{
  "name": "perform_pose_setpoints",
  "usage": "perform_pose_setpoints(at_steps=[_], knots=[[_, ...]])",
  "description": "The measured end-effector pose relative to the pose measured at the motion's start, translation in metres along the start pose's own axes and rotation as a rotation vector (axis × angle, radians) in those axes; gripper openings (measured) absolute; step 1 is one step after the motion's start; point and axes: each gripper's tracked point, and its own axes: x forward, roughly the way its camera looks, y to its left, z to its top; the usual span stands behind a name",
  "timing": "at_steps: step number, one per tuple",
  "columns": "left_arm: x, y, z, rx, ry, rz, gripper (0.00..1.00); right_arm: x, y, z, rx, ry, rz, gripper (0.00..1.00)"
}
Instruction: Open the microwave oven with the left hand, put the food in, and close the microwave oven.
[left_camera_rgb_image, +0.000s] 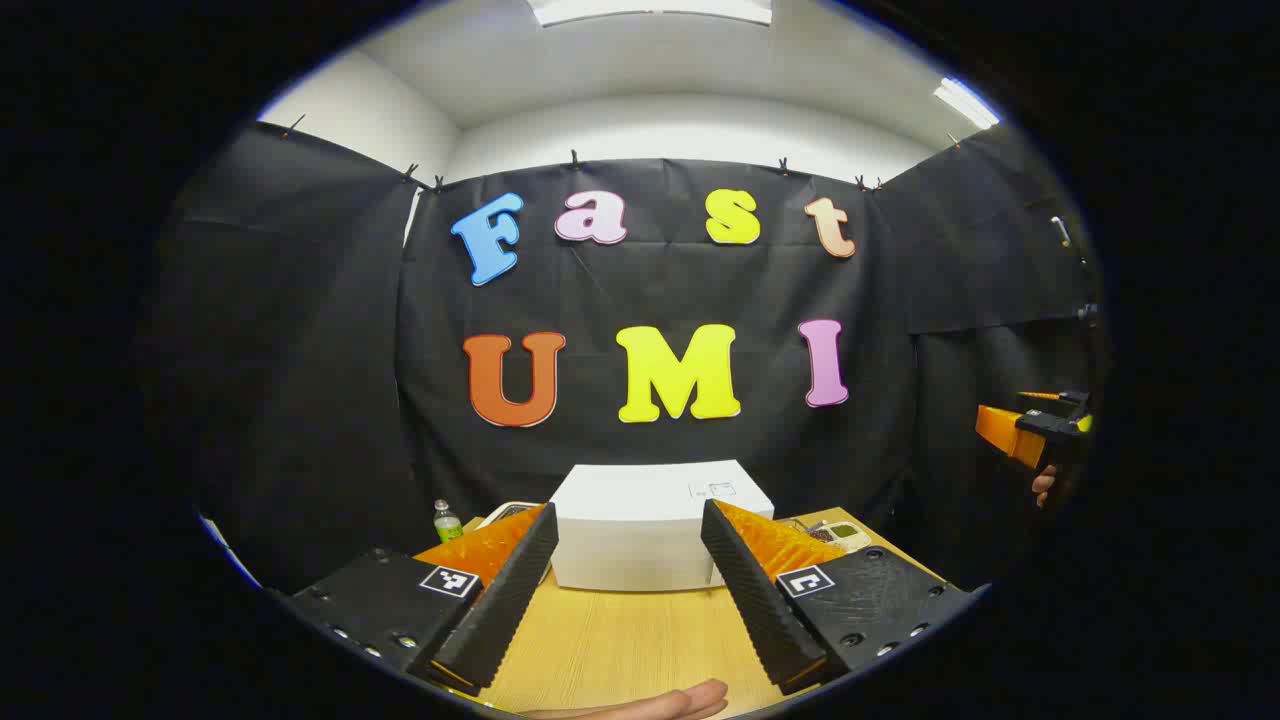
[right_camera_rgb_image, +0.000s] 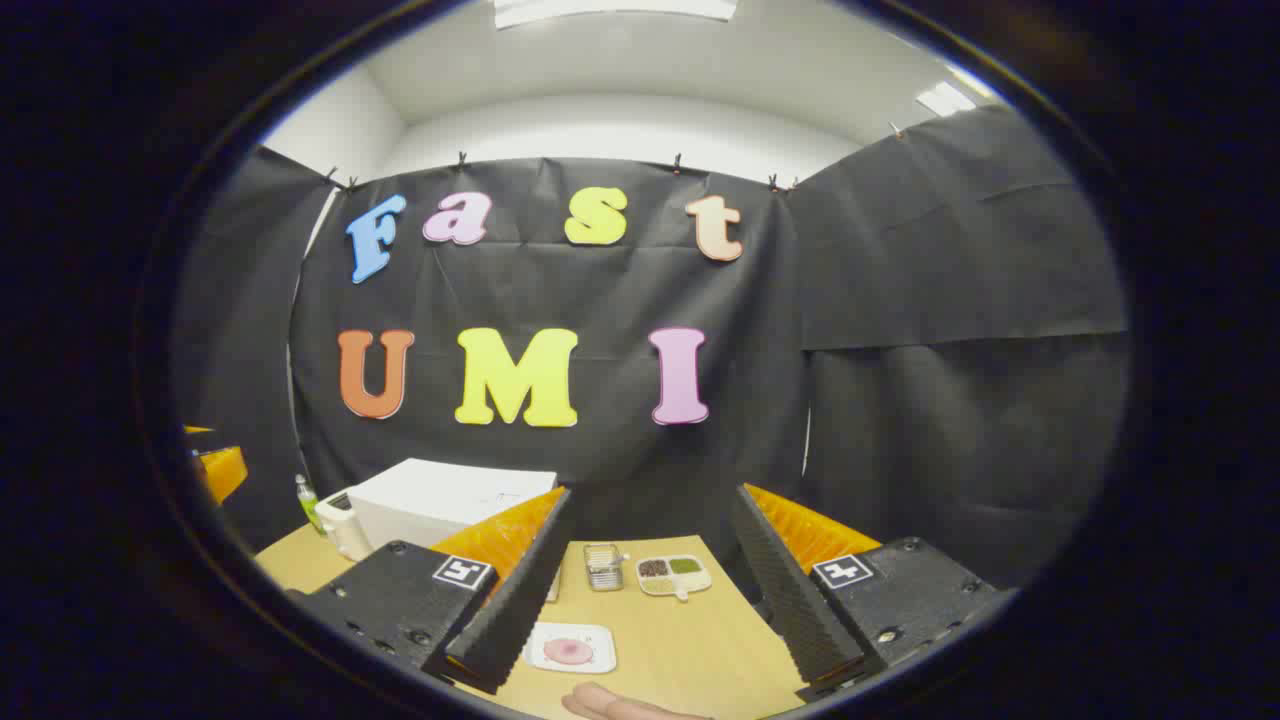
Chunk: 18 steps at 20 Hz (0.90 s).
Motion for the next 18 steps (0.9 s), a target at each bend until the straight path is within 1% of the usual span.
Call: perform_pose_setpoints(at_steps=[3,5,7,8,9,15,16,17,18], knots=[[-0.012,-0.008,0.009,0.004,-0.021,-0.007,0.93,-0.004,-0.004,0.0,-0.004,0.003,-0.004,0.93],[-0.017,-0.004,0.017,0.019,-0.041,0.011,0.93,-0.006,-0.005,-0.004,-0.002,0.016,0.0,0.93],[-0.022,-0.013,0.019,0.005,-0.049,-0.008,0.94,-0.01,-0.002,-0.006,0.014,0.03,0.021,0.94],[-0.023,-0.013,0.021,0.005,-0.053,-0.008,0.94,-0.013,0.002,-0.008,0.014,0.044,0.042,1.0],[-0.024,-0.011,0.023,0.006,-0.058,-0.008,0.94,-0.015,0.002,-0.01,0.015,0.051,0.053,1.0],[-0.019,-0.014,0.019,-0.006,-0.043,-0.012,0.95,-0.024,-0.008,0.003,0.017,-0.001,0.036,1.0],[-0.018,-0.015,0.02,-0.003,-0.049,-0.01,0.95,-0.026,-0.009,0.005,0.021,-0.006,0.037,0.93],[-0.017,-0.016,0.022,-0.004,-0.054,-0.012,0.95,-0.026,-0.01,0.005,0.024,-0.007,0.039,0.93],[-0.014,-0.021,0.021,-0.009,-0.053,-0.021,0.95,-0.027,-0.011,0.005,0.028,-0.011,0.041,1.0]])
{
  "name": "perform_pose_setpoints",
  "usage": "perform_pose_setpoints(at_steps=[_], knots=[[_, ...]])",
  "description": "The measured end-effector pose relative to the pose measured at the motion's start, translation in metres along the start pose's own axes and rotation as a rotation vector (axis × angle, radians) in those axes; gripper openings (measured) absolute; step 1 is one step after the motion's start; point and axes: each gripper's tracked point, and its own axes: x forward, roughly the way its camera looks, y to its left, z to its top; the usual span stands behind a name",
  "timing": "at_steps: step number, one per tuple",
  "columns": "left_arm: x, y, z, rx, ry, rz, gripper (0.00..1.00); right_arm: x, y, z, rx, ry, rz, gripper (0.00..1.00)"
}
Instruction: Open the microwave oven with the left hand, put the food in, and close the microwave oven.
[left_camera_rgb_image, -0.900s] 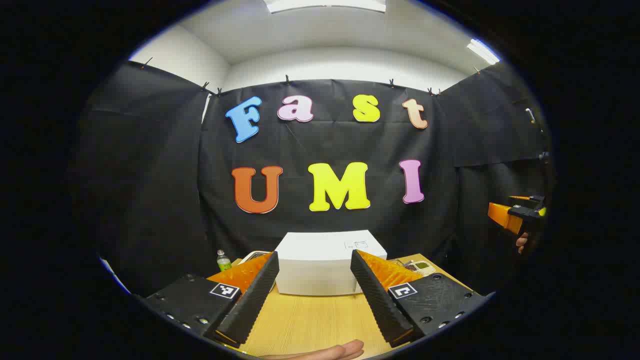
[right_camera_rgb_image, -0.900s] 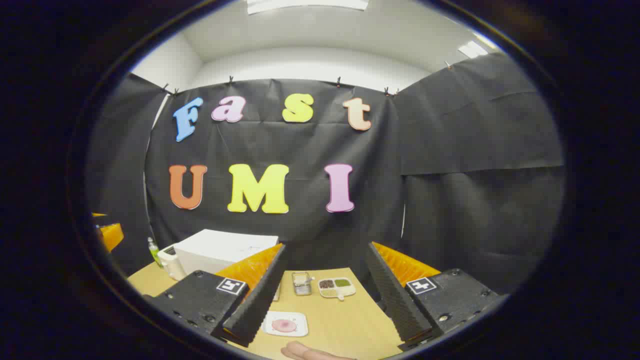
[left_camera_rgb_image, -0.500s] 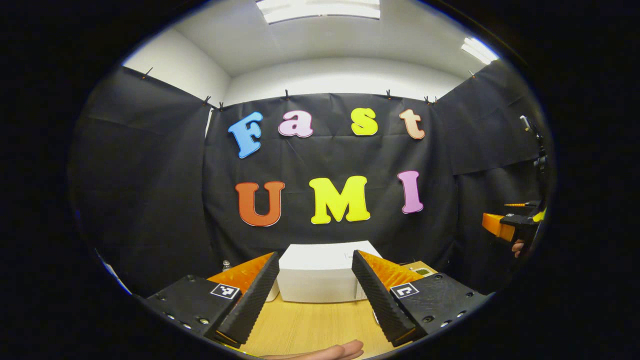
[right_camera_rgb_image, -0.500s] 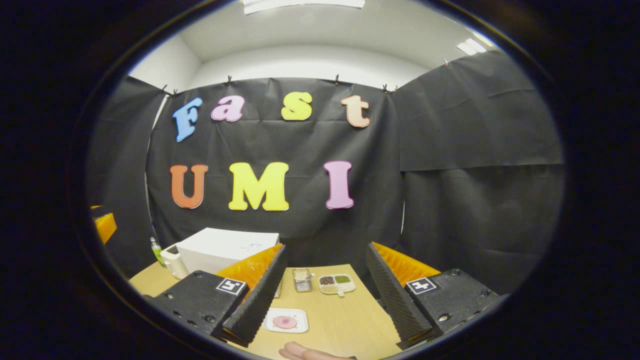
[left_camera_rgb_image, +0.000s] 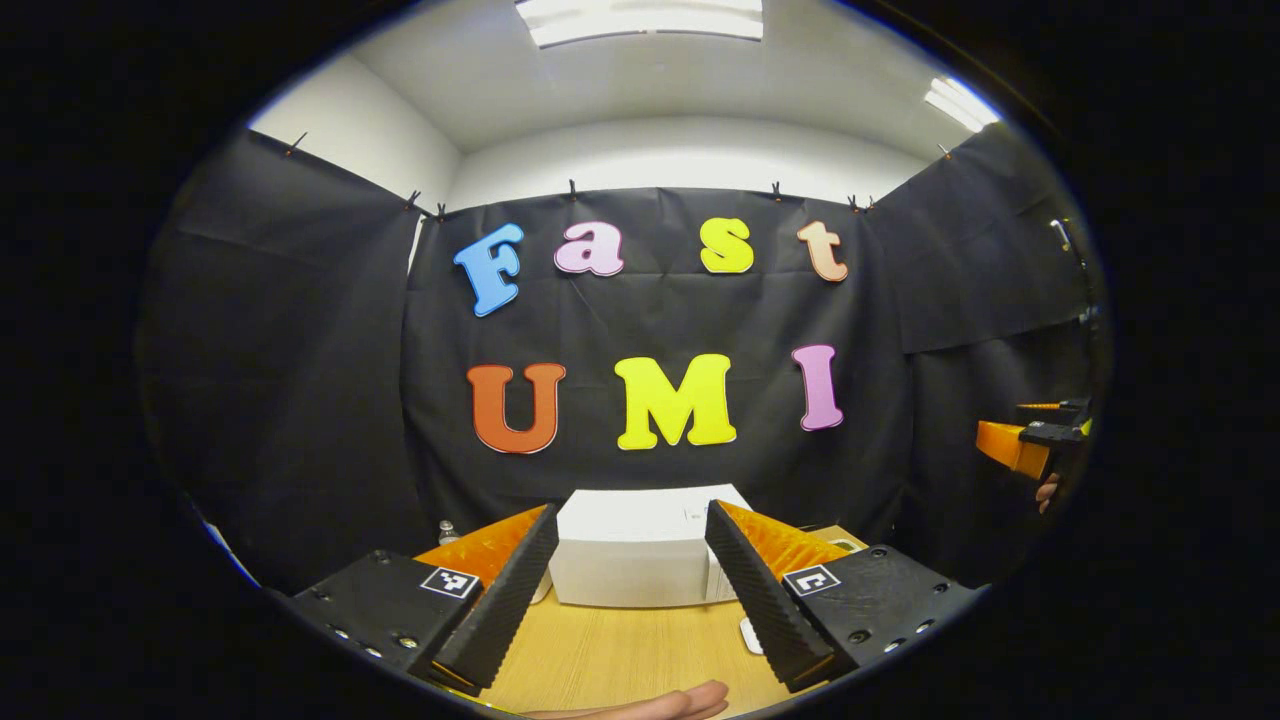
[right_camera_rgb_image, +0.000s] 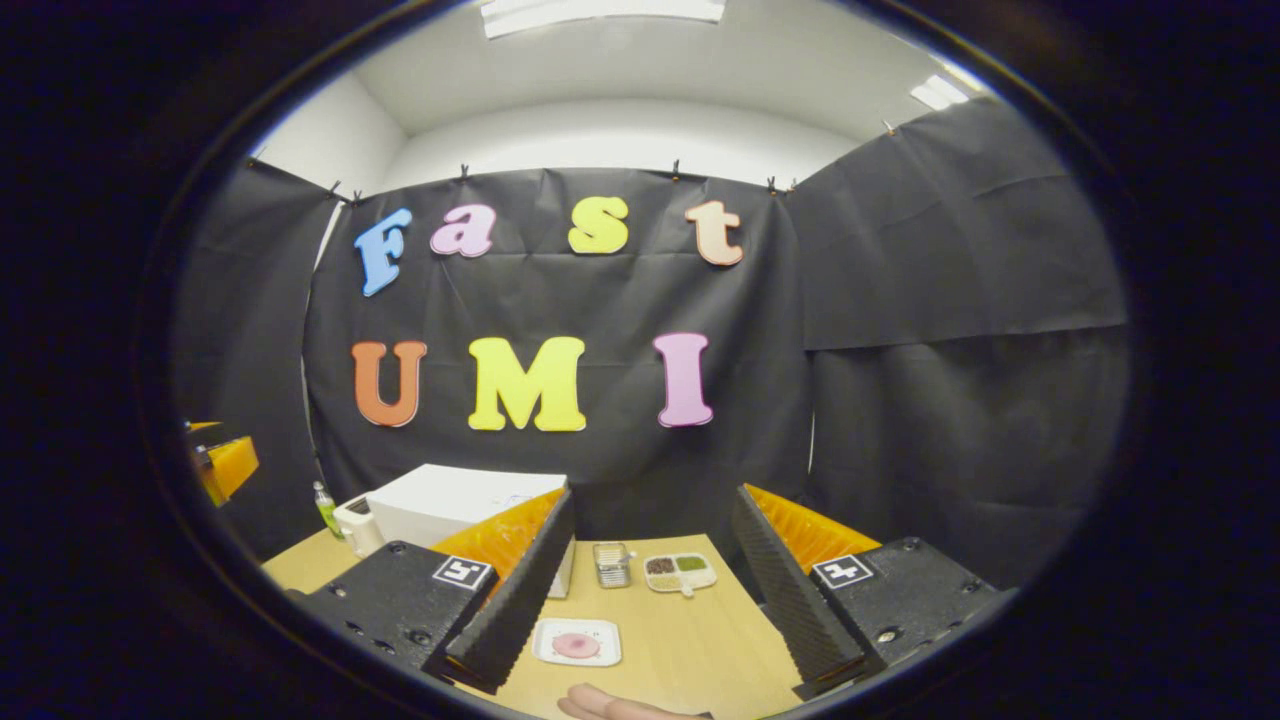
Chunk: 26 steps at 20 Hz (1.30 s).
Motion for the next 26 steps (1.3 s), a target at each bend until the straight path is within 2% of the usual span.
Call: perform_pose_setpoints(at_steps=[1,2,3,4,5,7,9,10,12,17,18,19,20,21,22,23,24,25,26], knots=[[0.004,-0.005,-0.003,-0.012,0.002,-0.007,0.95,0.0,-0.002,0.001,0.004,-0.005,0.001,0.93],[0.009,-0.009,-0.007,-0.027,0.007,-0.012,0.95,0.001,-0.003,0.001,0.007,-0.008,0.002,0.94],[0.016,-0.013,-0.011,-0.038,0.012,-0.02,0.95,0.0,-0.004,0.001,0.011,-0.012,0.003,1.0],[0.025,-0.02,-0.017,-0.045,0.018,-0.028,0.95,0.0,-0.006,0.0,0.012,-0.014,0.004,1.0],[0.035,-0.026,-0.022,-0.047,0.024,-0.034,0.94,0.001,-0.008,0.0,0.013,-0.018,0.003,0.94],[0.058,-0.04,-0.04,-0.054,0.041,-0.048,0.94,0.002,-0.014,0.002,0.024,-0.029,-0.005,0.94],[0.085,-0.059,-0.063,-0.072,0.07,-0.074,0.94,0.003,-0.019,0.003,0.044,-0.045,-0.012,0.94],[0.099,-0.065,-0.074,-0.078,0.079,-0.08,0.94,0.004,-0.021,0.004,0.049,-0.053,-0.012,1.0],[0.126,-0.071,-0.093,-0.078,0.072,-0.069,0.94,0.004,-0.023,0.007,0.05,-0.072,-0.009,1.0],[0.193,-0.099,-0.156,-0.084,0.1,-0.114,0.93,0.011,-0.029,-0.001,0.049,-0.078,0.007,1.0],[0.205,-0.105,-0.171,-0.094,0.115,-0.126,0.93,0.012,-0.031,-0.002,0.05,-0.077,0.009,0.94],[0.214,-0.11,-0.187,-0.097,0.129,-0.133,0.93,0.013,-0.031,-0.004,0.048,-0.075,0.013,0.93],[0.223,-0.114,-0.199,-0.09,0.133,-0.136,0.93,0.013,-0.033,-0.007,0.047,-0.073,0.017,1.0],[0.23,-0.119,-0.213,-0.077,0.144,-0.135,0.92,0.014,-0.033,-0.008,0.046,-0.073,0.022,1.0],[0.238,-0.124,-0.224,-0.062,0.143,-0.137,0.92,0.014,-0.034,-0.009,0.044,-0.073,0.026,0.94],[0.249,-0.13,-0.238,-0.053,0.147,-0.141,0.92,0.014,-0.035,-0.01,0.042,-0.078,0.029,1.0],[0.256,-0.135,-0.248,-0.054,0.151,-0.145,0.92,0.014,-0.036,-0.011,0.038,-0.079,0.029,0.94],[0.264,-0.141,-0.262,-0.056,0.157,-0.147,0.93,0.013,-0.037,-0.014,0.032,-0.078,0.033,0.93],[0.273,-0.144,-0.274,-0.056,0.165,-0.148,0.93,0.013,-0.038,-0.015,0.028,-0.08,0.037,1.0]])
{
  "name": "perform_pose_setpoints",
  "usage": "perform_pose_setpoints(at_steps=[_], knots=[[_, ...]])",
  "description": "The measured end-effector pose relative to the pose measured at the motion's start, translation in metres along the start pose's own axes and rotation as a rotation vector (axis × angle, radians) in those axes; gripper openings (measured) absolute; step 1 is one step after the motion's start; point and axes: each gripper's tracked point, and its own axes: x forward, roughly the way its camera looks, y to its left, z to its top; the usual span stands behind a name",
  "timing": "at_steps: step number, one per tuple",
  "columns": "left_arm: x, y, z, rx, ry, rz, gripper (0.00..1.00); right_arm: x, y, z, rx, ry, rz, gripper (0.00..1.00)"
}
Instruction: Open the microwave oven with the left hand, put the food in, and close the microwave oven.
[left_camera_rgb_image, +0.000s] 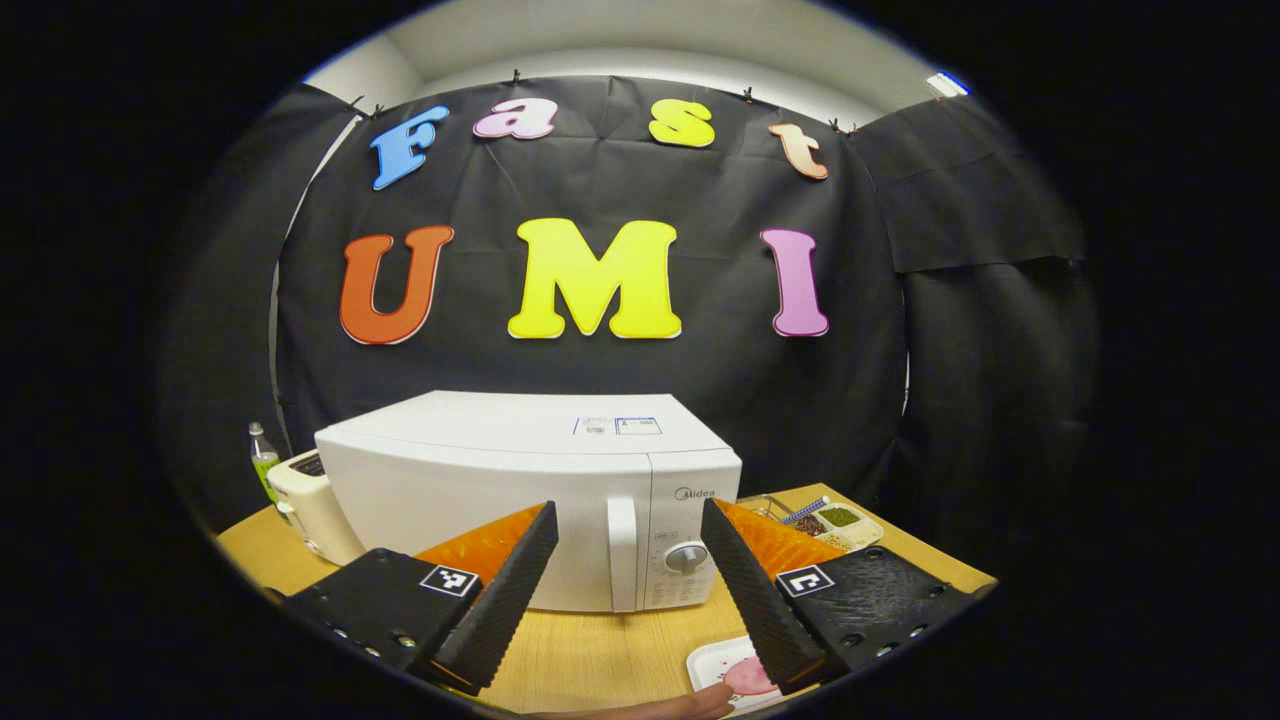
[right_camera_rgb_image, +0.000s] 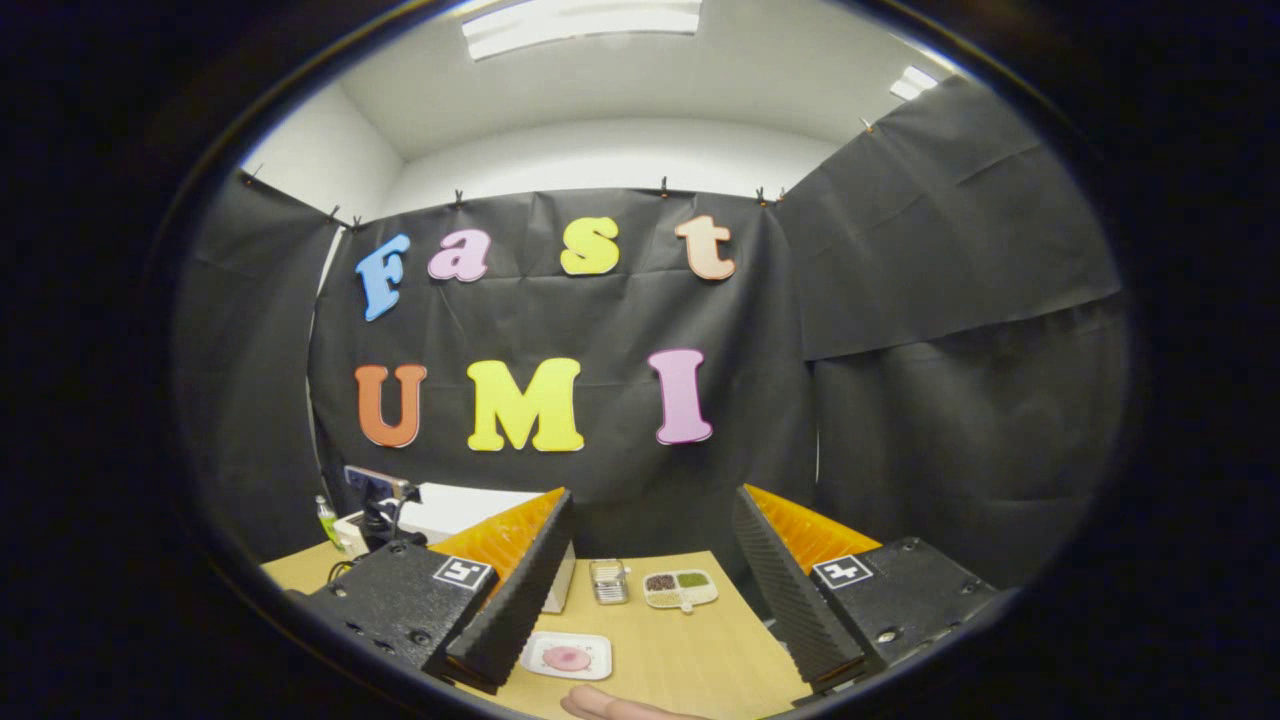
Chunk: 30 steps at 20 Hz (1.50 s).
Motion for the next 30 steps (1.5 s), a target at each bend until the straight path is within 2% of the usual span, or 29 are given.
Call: perform_pose_setpoints(at_steps=[1,2,6,7,8,11,13,14,15,16,17,19,20,21,22,25,30], knots=[[0.01,-0.002,-0.012,0.002,0.013,-0.008,0.93,-0.001,-0.002,-0.001,0.0,-0.004,0.001,0.93],[0.019,-0.004,-0.024,-0.002,0.032,-0.013,0.92,-0.001,-0.005,-0.002,0.002,-0.007,0.002,1.0],[0.052,0.002,-0.052,-0.026,0.056,0.012,0.93,-0.002,-0.008,-0.019,0.003,0.013,0.038,1.0],[0.059,0.005,-0.061,-0.034,0.065,0.021,0.92,0.0,-0.013,-0.021,-0.006,0.012,0.037,0.94],[0.065,0.005,-0.07,-0.038,0.08,0.026,0.92,0.001,-0.017,-0.024,-0.015,0.011,0.032,1.0],[0.077,0.01,-0.093,-0.035,0.115,0.054,0.78,0.004,-0.02,-0.035,-0.018,0.025,0.035,1.0],[0.079,0.013,-0.085,-0.008,0.058,0.076,0.71,0.007,-0.021,-0.041,-0.016,0.035,0.042,1.0],[0.075,0.011,-0.087,0.011,0.064,0.075,0.69,0.008,-0.021,-0.043,-0.016,0.039,0.043,0.94],[0.079,0.011,-0.087,0.048,0.047,0.082,0.59,0.009,-0.023,-0.045,-0.013,0.041,0.043,0.93],[0.079,0.011,-0.09,0.075,0.062,0.073,0.35,0.01,-0.024,-0.047,-0.006,0.044,0.044,0.94],[0.078,0.009,-0.095,0.051,0.077,0.059,0.31,0.01,-0.023,-0.05,-0.003,0.047,0.05,0.93],[0.076,0.009,-0.098,-0.057,0.085,0.033,0.33,0.011,-0.024,-0.057,-0.003,0.053,0.053,0.94],[0.075,0.01,-0.1,-0.086,0.104,0.023,0.26,0.012,-0.027,-0.061,-0.009,0.059,0.046,0.93],[0.072,0.011,-0.099,-0.091,0.103,0.026,0.26,0.014,-0.03,-0.068,-0.019,0.071,0.035,1.0],[0.074,0.01,-0.101,-0.073,0.109,0.03,0.16,0.016,-0.033,-0.074,-0.03,0.087,0.023,1.0],[0.072,0.009,-0.102,-0.069,0.122,0.024,0.16,0.017,-0.031,-0.089,-0.061,0.138,0.014,1.0],[0.061,0.008,-0.106,-0.055,0.135,0.001,0.16,0.011,-0.013,-0.093,-0.086,0.162,0.052,1.0]])
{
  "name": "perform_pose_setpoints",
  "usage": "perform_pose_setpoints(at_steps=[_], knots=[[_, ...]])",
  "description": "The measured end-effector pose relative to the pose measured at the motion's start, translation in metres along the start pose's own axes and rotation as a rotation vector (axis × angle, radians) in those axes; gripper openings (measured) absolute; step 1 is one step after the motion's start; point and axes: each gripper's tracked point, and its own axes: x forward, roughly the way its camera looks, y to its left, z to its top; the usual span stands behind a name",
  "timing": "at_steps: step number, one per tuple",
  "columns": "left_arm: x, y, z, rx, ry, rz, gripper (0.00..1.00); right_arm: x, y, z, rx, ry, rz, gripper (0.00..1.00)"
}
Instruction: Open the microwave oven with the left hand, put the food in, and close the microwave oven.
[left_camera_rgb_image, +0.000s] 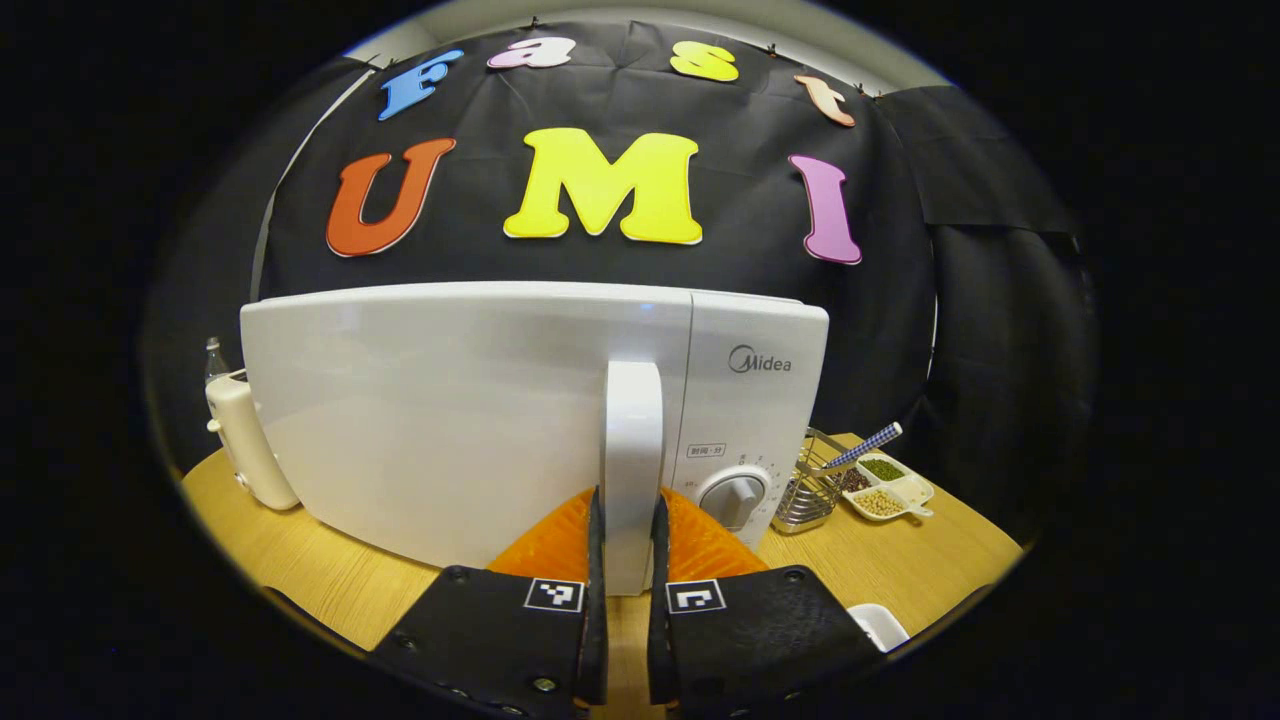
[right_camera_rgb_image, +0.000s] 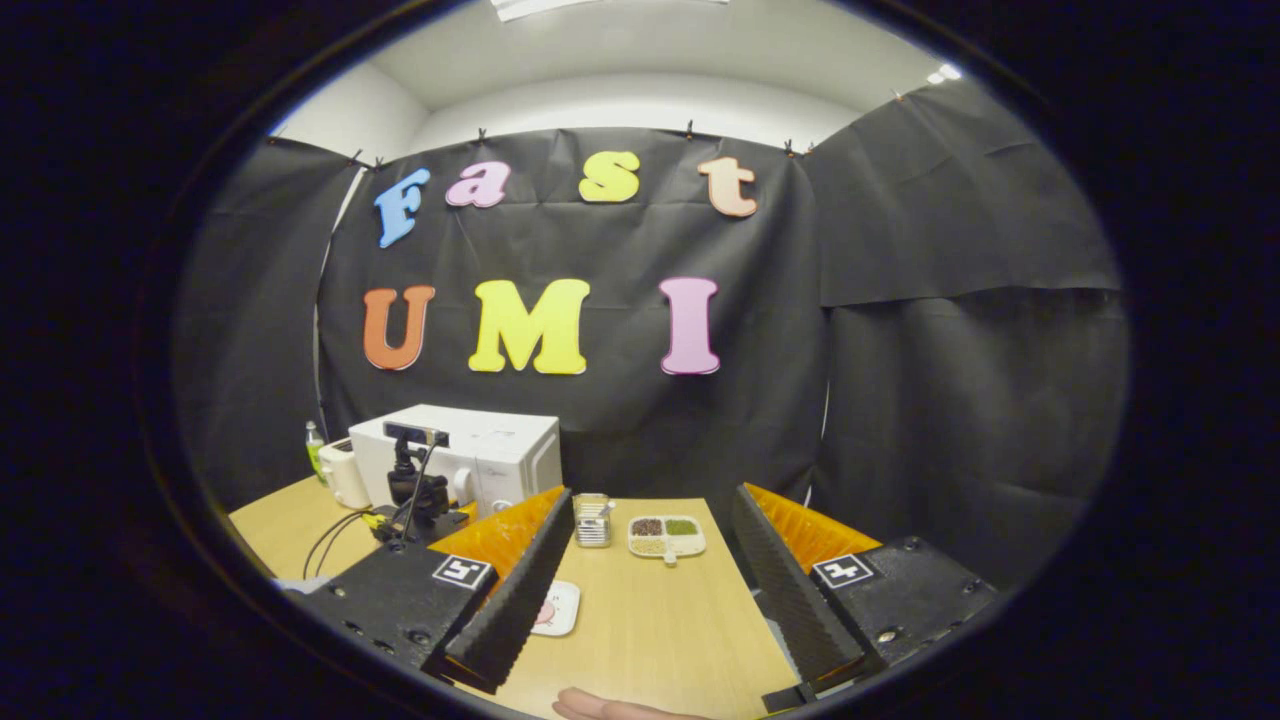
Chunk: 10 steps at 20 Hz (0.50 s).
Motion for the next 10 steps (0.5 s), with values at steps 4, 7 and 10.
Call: perform_pose_setpoints(at_steps=[4,7,10], knots=[[-0.006,0.0,-0.001,-0.013,0.007,-0.019,0.14,-0.007,0.01,0.006,-0.012,-0.012,0.021,1.0],[-0.025,0.001,0.002,0.023,-0.031,-0.034,0.12,-0.008,0.015,0.001,-0.01,-0.001,0.033,1.0],[-0.051,0.006,-0.002,0.001,-0.039,-0.061,0.13,-0.01,0.024,-0.001,-0.008,0.008,0.038,1.0]])
